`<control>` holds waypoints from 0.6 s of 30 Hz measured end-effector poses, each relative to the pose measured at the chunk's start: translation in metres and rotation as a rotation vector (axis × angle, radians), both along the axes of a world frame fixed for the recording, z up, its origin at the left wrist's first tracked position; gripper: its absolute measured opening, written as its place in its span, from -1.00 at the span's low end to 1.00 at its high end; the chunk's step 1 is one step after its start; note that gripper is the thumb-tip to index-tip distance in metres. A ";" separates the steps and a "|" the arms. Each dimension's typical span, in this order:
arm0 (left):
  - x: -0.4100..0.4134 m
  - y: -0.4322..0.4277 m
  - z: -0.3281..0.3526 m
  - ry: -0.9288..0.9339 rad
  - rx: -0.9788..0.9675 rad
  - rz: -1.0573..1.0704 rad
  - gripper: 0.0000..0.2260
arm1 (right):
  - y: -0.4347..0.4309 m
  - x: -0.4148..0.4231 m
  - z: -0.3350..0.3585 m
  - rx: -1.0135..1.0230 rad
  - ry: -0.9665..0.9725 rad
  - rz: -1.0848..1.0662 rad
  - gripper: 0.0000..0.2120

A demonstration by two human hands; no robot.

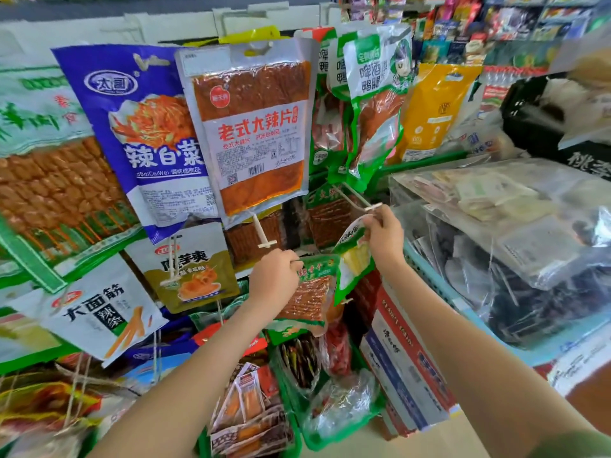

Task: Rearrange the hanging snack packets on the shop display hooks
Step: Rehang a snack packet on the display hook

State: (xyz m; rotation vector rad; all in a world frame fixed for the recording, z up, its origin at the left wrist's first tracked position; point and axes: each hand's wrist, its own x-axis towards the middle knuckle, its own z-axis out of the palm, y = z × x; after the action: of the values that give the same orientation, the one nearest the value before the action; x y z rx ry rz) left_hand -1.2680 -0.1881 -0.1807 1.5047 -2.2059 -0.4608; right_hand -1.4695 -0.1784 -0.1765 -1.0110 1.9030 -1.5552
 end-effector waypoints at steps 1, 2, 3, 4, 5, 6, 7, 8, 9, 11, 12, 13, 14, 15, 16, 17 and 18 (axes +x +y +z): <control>0.001 0.000 0.000 0.007 0.001 -0.021 -0.81 | 0.005 0.005 -0.001 -0.013 -0.010 0.004 -0.86; 0.002 -0.001 -0.001 0.020 0.007 -0.049 -0.82 | 0.010 0.009 -0.002 -0.019 0.000 0.014 -0.90; 0.003 -0.001 -0.002 0.030 0.018 -0.088 -0.82 | 0.014 0.012 -0.003 -0.014 0.035 0.028 -0.92; 0.005 -0.001 -0.002 0.033 0.028 -0.139 -0.82 | 0.018 0.015 -0.004 0.000 0.089 0.046 -0.93; 0.006 -0.001 -0.003 0.028 0.030 -0.197 -0.82 | 0.021 0.017 -0.005 0.022 0.150 0.065 -0.94; 0.007 0.000 -0.005 0.021 0.019 -0.256 -0.82 | 0.024 0.019 -0.005 0.041 0.208 0.081 -0.94; 0.009 0.001 -0.006 0.014 -0.013 -0.306 -0.83 | 0.026 0.020 -0.006 0.053 0.262 0.092 -0.93; 0.011 0.003 -0.007 0.010 -0.061 -0.342 -0.83 | 0.027 0.022 -0.006 0.062 0.313 0.103 -0.93; 0.012 0.006 -0.007 0.006 -0.116 -0.368 -0.84 | 0.029 0.024 -0.006 0.069 0.362 0.123 -0.92; 0.009 0.011 -0.007 0.001 -0.234 -0.399 -0.86 | 0.031 0.031 -0.004 0.070 0.448 0.196 -0.91; 0.006 0.011 -0.007 -0.008 -0.291 -0.407 -0.88 | 0.032 0.034 -0.003 0.065 0.479 0.239 -0.90; 0.001 0.012 -0.007 -0.034 -0.322 -0.411 -0.90 | 0.033 0.037 -0.002 0.063 0.491 0.276 -0.90; -0.004 0.012 -0.005 -0.078 -0.308 -0.407 -0.89 | 0.034 0.039 -0.001 0.065 0.488 0.307 -0.91; -0.009 0.013 -0.004 -0.126 -0.258 -0.389 -0.85 | 0.035 0.040 0.001 0.075 0.473 0.334 -0.91; -0.013 0.014 -0.002 -0.178 -0.199 -0.359 -0.81 | 0.035 0.040 0.001 0.097 0.449 0.363 -0.92; -0.015 0.013 -0.002 -0.222 -0.160 -0.332 -0.78 | 0.035 0.038 0.002 0.128 0.411 0.403 -0.94; -0.017 0.013 -0.002 -0.251 -0.148 -0.311 -0.77 | 0.036 0.036 0.002 0.155 0.366 0.451 -0.95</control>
State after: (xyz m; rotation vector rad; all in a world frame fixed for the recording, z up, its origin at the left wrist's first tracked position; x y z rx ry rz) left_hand -1.2847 -0.1750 -0.1824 1.2019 -2.6225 -0.2030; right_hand -1.4332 -0.1424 -0.1749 -1.6037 1.8128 -1.0025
